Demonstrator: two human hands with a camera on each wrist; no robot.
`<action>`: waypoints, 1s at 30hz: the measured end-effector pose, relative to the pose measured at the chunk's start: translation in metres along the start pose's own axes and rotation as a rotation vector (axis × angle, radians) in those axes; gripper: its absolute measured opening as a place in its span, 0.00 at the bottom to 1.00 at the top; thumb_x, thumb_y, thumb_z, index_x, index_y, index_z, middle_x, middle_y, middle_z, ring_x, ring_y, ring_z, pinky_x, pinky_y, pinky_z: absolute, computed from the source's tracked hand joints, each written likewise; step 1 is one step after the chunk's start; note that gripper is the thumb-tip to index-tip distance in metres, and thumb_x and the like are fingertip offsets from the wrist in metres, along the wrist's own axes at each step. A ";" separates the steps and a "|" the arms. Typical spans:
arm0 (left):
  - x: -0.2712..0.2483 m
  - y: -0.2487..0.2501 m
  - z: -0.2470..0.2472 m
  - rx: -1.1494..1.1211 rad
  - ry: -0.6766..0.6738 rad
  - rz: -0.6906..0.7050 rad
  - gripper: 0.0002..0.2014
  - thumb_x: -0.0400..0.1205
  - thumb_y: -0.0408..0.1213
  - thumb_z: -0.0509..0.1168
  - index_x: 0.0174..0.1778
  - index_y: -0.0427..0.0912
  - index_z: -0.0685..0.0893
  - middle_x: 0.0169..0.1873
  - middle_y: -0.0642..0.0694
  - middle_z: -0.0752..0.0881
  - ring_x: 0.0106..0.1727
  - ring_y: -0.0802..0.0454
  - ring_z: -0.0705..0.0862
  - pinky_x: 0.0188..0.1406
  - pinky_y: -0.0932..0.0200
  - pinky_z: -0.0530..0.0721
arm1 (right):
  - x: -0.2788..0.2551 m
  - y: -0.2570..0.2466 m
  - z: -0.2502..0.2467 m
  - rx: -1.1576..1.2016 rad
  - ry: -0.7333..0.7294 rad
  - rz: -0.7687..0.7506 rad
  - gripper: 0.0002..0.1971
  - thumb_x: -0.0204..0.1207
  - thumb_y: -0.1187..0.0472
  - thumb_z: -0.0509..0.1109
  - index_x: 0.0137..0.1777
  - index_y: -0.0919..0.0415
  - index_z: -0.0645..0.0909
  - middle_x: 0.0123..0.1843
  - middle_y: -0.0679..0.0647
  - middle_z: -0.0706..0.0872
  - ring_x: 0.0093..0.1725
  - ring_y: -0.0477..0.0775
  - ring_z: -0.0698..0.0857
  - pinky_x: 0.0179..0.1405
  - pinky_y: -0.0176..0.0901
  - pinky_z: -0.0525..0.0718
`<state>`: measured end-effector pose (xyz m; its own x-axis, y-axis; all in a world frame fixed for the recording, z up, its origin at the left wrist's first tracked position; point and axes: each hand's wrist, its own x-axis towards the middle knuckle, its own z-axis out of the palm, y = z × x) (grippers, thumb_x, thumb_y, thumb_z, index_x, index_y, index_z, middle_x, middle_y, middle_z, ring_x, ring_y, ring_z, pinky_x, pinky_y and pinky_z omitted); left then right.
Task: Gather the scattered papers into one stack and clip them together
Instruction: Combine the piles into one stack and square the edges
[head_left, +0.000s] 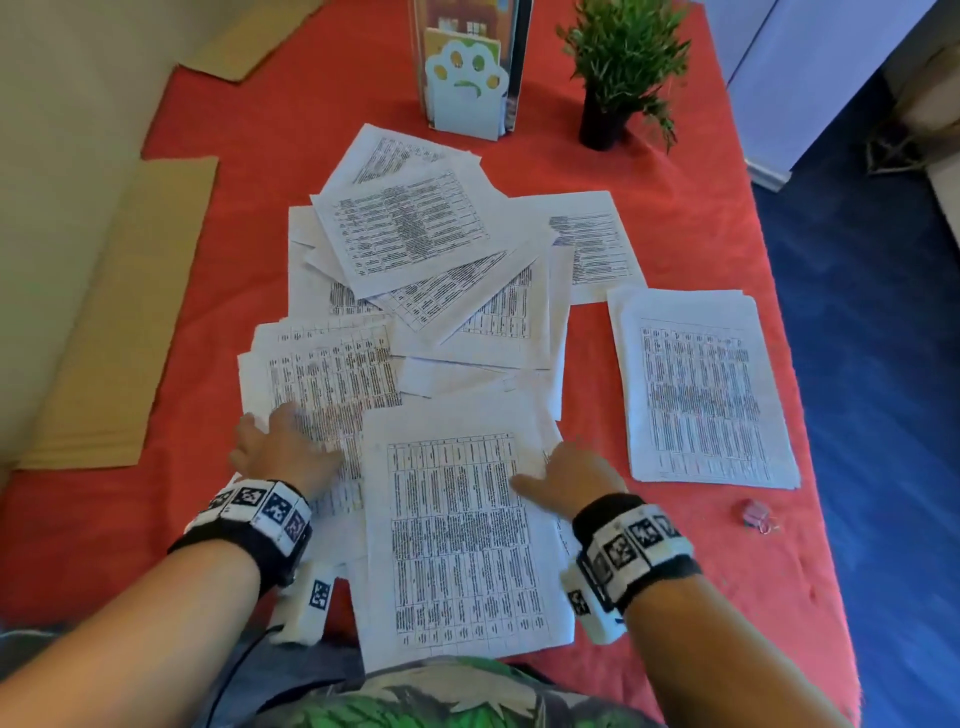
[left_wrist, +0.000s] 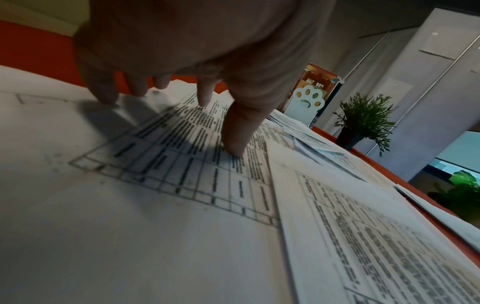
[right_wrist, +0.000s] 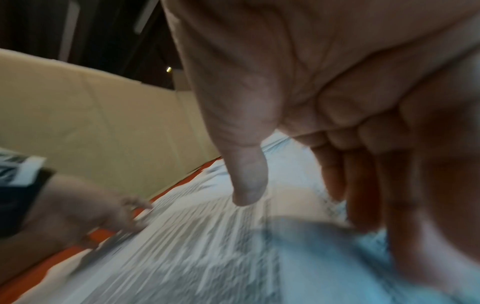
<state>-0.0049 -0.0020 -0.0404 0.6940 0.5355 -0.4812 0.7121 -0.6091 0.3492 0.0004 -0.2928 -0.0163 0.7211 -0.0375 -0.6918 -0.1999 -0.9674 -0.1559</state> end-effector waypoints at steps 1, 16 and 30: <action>-0.001 -0.002 -0.001 -0.001 0.001 -0.001 0.41 0.69 0.45 0.77 0.77 0.53 0.65 0.82 0.43 0.49 0.79 0.35 0.52 0.76 0.37 0.61 | -0.003 -0.005 0.009 -0.013 0.012 0.034 0.37 0.73 0.34 0.67 0.67 0.67 0.73 0.58 0.60 0.82 0.57 0.60 0.85 0.52 0.49 0.84; -0.001 -0.014 0.001 -0.013 0.090 0.156 0.60 0.57 0.52 0.84 0.80 0.60 0.52 0.75 0.39 0.61 0.74 0.34 0.62 0.71 0.33 0.65 | -0.010 -0.043 0.045 0.093 0.236 0.128 0.37 0.72 0.57 0.73 0.77 0.57 0.57 0.72 0.56 0.64 0.67 0.63 0.70 0.60 0.56 0.80; 0.017 -0.010 -0.014 -0.334 0.182 0.165 0.12 0.82 0.37 0.65 0.54 0.32 0.78 0.52 0.30 0.84 0.45 0.39 0.80 0.44 0.51 0.76 | 0.021 -0.008 0.012 0.416 0.332 0.147 0.16 0.71 0.54 0.62 0.57 0.52 0.82 0.54 0.56 0.85 0.53 0.63 0.85 0.57 0.57 0.85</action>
<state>0.0011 0.0211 -0.0407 0.7879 0.5595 -0.2572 0.5642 -0.4885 0.6657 0.0093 -0.2826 -0.0385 0.8229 -0.3070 -0.4782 -0.5112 -0.7675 -0.3868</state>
